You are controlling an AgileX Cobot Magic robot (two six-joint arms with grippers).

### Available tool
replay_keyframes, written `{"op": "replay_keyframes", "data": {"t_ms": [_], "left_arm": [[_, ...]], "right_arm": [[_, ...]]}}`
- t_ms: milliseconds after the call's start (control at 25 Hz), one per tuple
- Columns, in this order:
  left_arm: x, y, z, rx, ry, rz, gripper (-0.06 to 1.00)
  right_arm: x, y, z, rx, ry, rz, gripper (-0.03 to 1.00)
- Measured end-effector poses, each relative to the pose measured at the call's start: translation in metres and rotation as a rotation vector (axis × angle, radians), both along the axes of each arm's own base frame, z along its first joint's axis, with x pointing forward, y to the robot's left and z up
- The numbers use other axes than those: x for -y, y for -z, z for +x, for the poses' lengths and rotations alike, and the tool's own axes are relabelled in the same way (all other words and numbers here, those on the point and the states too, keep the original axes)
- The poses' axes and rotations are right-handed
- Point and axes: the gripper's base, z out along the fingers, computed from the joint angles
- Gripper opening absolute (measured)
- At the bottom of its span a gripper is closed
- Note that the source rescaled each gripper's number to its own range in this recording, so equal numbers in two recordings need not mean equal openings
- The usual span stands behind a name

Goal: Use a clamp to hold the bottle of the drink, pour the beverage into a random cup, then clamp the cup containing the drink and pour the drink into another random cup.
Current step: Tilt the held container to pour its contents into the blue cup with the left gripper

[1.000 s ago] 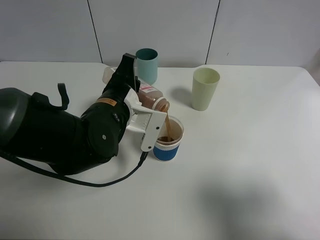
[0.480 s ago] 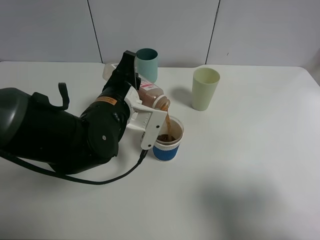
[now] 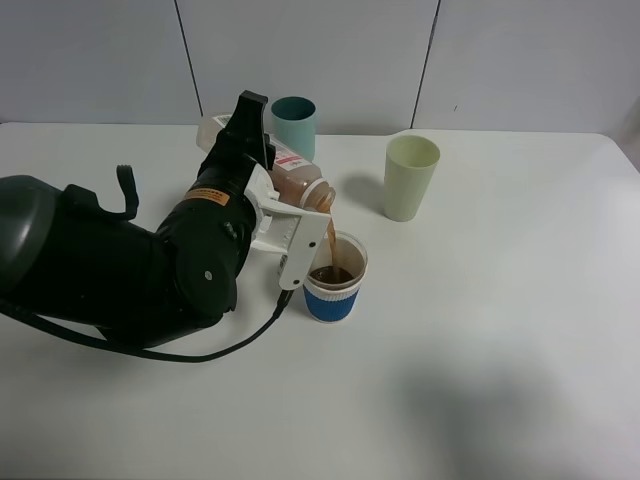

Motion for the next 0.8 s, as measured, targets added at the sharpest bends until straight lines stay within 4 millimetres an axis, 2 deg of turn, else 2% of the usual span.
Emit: {"op": "replay_keyframes", "data": {"t_ms": [800], "left_arm": [[-0.0003,-0.0007,0.0001,0.008,0.0,0.02,0.05]], "right_arm": [[0.0,0.0,0.0,0.0,0.0,0.0,1.0]]}}
